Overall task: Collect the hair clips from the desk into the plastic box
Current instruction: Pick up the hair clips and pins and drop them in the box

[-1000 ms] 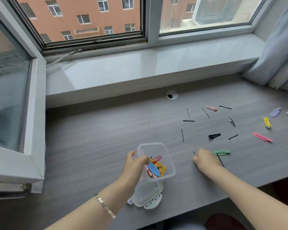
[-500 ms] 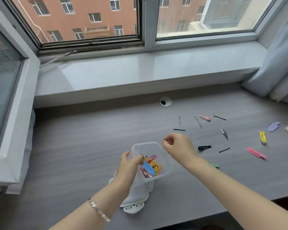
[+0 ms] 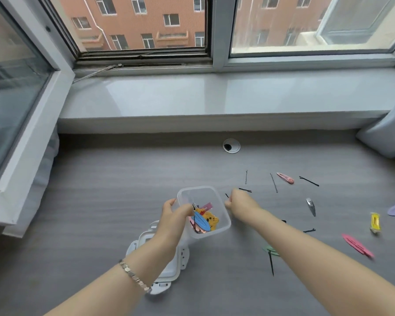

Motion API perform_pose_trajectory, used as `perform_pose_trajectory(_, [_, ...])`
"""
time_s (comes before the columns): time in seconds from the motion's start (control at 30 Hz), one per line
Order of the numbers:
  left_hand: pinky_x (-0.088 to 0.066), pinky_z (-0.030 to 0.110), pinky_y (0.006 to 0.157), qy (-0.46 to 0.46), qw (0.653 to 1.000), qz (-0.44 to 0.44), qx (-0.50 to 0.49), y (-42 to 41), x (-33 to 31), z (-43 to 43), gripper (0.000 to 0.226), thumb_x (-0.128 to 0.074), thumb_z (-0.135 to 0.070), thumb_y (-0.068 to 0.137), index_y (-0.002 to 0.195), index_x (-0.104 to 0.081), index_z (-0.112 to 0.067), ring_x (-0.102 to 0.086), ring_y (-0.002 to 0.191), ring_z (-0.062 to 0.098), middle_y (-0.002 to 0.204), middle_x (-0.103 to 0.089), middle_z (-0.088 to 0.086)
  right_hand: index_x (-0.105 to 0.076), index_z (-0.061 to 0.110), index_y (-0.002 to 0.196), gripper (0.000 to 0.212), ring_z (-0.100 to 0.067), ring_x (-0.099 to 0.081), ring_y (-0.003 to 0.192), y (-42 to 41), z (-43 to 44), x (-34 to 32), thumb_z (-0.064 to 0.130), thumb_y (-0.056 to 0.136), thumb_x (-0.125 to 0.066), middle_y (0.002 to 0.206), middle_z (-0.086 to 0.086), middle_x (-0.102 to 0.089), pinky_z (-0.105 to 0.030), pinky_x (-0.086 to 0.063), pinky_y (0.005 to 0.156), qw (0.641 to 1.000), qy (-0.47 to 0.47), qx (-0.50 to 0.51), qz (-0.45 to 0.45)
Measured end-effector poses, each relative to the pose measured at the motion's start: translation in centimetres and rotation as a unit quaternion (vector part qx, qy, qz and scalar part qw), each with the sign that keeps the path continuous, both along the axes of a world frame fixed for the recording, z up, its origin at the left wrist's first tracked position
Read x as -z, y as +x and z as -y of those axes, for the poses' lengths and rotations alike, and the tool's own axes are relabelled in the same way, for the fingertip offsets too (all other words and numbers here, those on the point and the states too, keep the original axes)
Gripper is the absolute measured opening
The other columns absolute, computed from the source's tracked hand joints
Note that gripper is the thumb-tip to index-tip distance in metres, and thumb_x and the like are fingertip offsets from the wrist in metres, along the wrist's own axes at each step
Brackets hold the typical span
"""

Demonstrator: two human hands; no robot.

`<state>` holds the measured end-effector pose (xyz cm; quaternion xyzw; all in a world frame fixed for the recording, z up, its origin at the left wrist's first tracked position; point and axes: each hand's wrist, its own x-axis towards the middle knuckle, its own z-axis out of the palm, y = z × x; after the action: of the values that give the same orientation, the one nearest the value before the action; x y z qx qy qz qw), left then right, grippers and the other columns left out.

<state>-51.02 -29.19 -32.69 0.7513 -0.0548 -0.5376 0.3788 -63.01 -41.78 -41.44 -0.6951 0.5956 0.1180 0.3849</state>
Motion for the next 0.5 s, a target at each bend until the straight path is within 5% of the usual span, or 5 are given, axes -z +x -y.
perform_pose_trajectory(0.1, [-0.035, 0.032, 0.078, -0.005, 1.0, 0.0, -0.014, -0.9, 0.0, 0.6, 0.056, -0.049, -0.011, 0.088, 0.141, -0.036, -0.018, -0.049, 0.085, 0.013, 0.117, -0.048, 0.007, -0.031, 0.006, 0.091, 0.007, -0.034, -0.052, 0.082, -1.4, 1.6, -0.5, 0.008, 0.092, -0.038, 0.092, -0.024, -0.06, -0.034, -0.035, 0.066, 0.997, -0.076, -0.009, 0.001])
perform_pose_trajectory(0.23, [-0.036, 0.03, 0.073, -0.001, 1.0, -0.005, -0.022, -1.6, 0.0, 1.1, 0.057, -0.049, -0.011, 0.087, 0.142, -0.036, -0.018, -0.048, 0.086, 0.012, 0.119, -0.047, 0.007, -0.043, 0.003, 0.118, 0.032, -0.037, -0.056, 0.11, -3.6, 4.0, -0.8, 0.025, 0.095, -0.045, 0.12, -0.021, -0.06, -0.038, -0.045, 0.084, 0.992, -0.093, -0.058, -0.059])
perform_pose_trajectory(0.33, [-0.034, 0.033, 0.083, 0.004, 1.0, -0.002, -0.025, -1.9, 0.3, 1.2, 0.06, -0.051, -0.012, 0.086, 0.143, -0.035, -0.019, -0.044, 0.106, 0.022, 0.125, -0.047, 0.007, -0.051, 0.007, 0.113, 0.028, -0.032, -0.056, 0.111, -4.5, 5.0, -0.5, 0.026, 0.092, -0.051, 0.12, -0.016, -0.061, -0.032, -0.04, 0.078, 0.994, -0.065, -0.069, -0.061])
perform_pose_trajectory(0.5, [-0.039, 0.036, 0.083, 0.018, 1.0, 0.001, -0.021, -1.5, 0.6, 1.1, 0.06, -0.052, -0.013, 0.085, 0.143, -0.035, -0.019, -0.051, 0.11, 0.026, 0.131, -0.053, 0.012, -0.052, 0.01, 0.093, 0.018, -0.032, -0.056, 0.108, -4.1, 4.7, -0.6, 0.025, 0.097, -0.042, 0.118, -0.018, -0.062, -0.03, -0.037, 0.076, 0.995, -0.038, -0.079, -0.042])
